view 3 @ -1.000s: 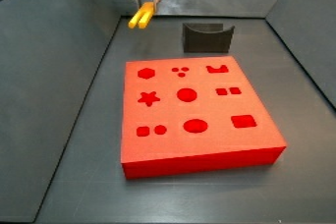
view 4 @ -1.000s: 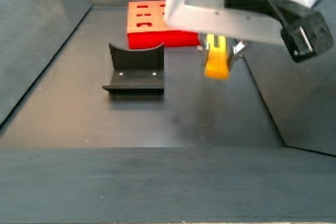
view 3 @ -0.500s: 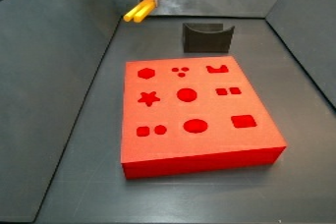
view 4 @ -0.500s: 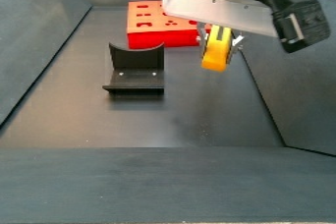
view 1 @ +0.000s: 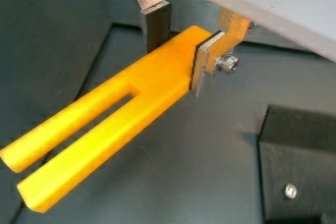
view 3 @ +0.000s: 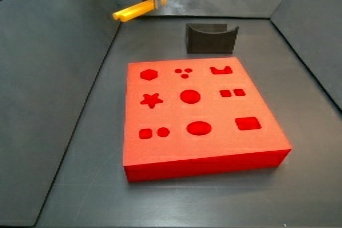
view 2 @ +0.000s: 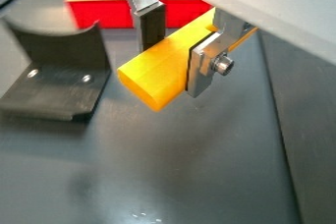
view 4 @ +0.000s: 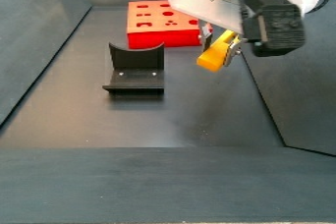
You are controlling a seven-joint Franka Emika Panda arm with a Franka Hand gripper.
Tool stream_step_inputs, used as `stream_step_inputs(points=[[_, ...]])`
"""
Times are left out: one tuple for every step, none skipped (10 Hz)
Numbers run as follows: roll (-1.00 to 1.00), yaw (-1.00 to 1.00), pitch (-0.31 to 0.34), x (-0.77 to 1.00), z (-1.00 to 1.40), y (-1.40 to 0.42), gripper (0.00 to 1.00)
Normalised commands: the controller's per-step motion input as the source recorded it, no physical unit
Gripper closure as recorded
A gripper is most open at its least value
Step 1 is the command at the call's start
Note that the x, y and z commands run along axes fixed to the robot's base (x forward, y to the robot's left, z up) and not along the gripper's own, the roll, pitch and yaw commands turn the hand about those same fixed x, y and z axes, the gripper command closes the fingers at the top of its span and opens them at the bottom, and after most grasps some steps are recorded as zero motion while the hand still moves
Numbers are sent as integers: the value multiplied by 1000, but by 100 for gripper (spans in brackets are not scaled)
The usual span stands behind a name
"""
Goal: Pick up the square-circle object. Move up. Rotate the square-circle object. Place the square-circle object on the fixture. Regrasp the square-circle object. Move to above the board. Insert the square-circle object.
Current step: Rotate the square-circle object.
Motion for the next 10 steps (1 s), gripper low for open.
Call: stream_step_inputs(points=[[-3, -1000, -6, 25, -16, 22, 100], [-4, -1000, -6, 25, -15, 22, 100], [-4, -1000, -6, 26, -14, 21, 100], [-4, -1000, -6, 26, -13, 21, 100], [-4, -1000, -6, 26, -13, 21, 100], [-4, -1000, -7, 26, -13, 21, 100], [-4, -1000, -7, 26, -13, 21, 100], [-4, -1000, -7, 26, -13, 21, 100], [-4, -1000, -7, 26, -13, 21, 100], [-5, -1000, -8, 26, -13, 21, 100]])
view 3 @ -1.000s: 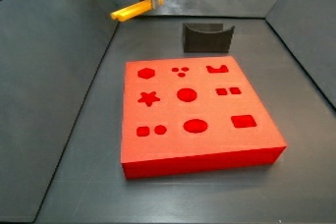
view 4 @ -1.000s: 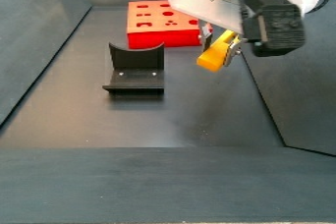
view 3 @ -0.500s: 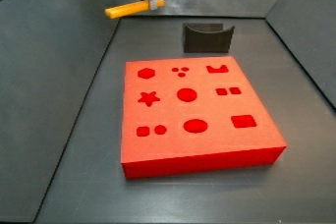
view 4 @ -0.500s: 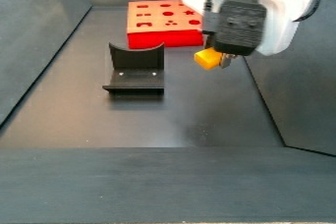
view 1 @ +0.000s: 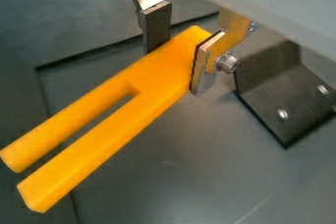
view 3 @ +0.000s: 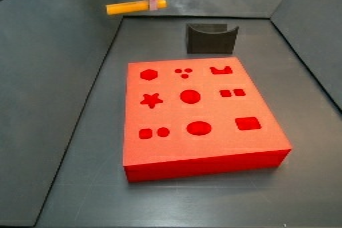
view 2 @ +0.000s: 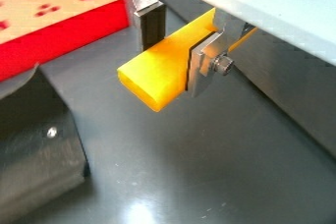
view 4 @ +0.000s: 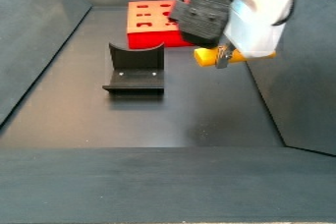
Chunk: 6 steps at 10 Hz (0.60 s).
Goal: Pick up the square-circle object. Move up. Rotate the square-circle object. Place the square-circle object on the fixture. Regrasp the square-circle object. Move to above the board. Insert the square-circle object.
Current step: Rotate the square-circle object.
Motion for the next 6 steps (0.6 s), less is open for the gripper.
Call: stream_step_inputs(points=[[-5, -1000, -8, 26, -13, 21, 100], [-5, -1000, -8, 26, -13, 21, 100], [-5, -1000, -8, 26, -13, 21, 100], [-5, -1000, -9, 26, -13, 21, 100], [-6, -1000, -9, 26, -13, 21, 100], [-6, -1000, -10, 26, -13, 21, 100]])
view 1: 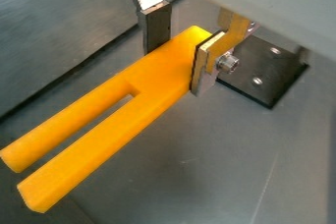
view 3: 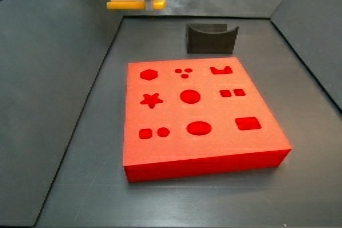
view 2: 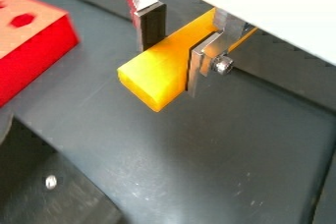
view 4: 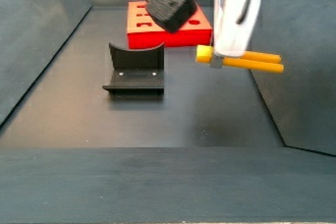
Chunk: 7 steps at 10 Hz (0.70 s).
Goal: Pick up the square-circle object. Move up. Rotate the square-circle object. Place the square-circle object on the fixture. Regrasp the square-circle object. Move to above the board. Insert the square-circle object.
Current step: Rotate the square-circle object.
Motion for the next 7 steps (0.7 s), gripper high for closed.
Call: stream_step_inputs(points=[[-6, -1000, -10, 26, -13, 21, 100], [-7, -1000, -11, 26, -13, 21, 100], [-7, -1000, -11, 26, -13, 21, 100], [-7, -1000, -12, 26, -13, 21, 100], [-8, -1000, -13, 26, -13, 21, 100], [-8, -1000, -14, 26, -13, 21, 100], [-9, -1000, -14, 26, -13, 21, 100]])
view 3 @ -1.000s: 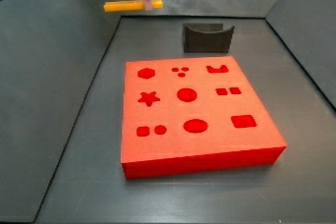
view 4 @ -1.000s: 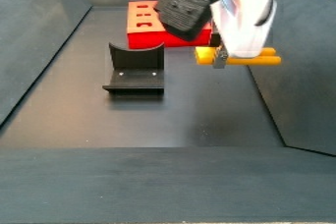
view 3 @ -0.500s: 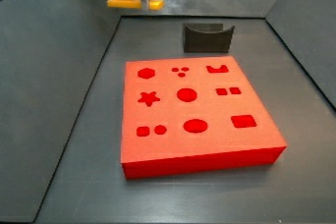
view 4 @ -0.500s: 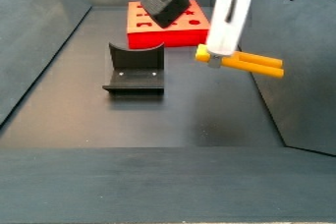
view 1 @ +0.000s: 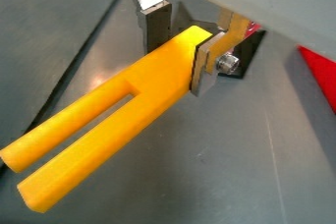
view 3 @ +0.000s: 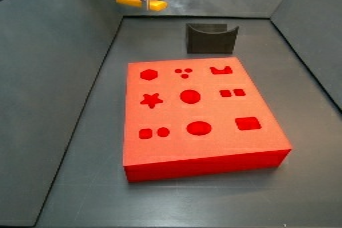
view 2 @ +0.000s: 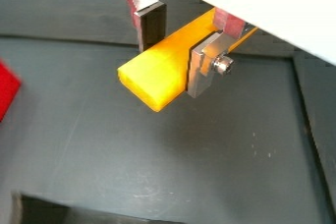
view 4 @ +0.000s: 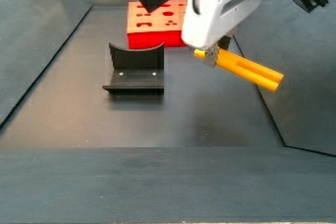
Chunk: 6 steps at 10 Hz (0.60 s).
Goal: Pick up the square-circle object. Move up. Rotate the square-circle object. Place the square-circle object on the fixture. Regrasp the square-circle object. Move to above the board. Insert the square-circle object.
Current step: Rotate the square-circle object.
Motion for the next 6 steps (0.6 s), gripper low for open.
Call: stream_step_inputs(points=[[-10, -1000, -16, 26, -13, 21, 100], [-10, -1000, -17, 26, -13, 21, 100], [-11, -1000, -19, 26, -13, 21, 100], [-12, -1000, -20, 26, -13, 21, 100], [-14, -1000, -22, 26, -13, 21, 100], [-15, -1000, -24, 26, -13, 21, 100]])
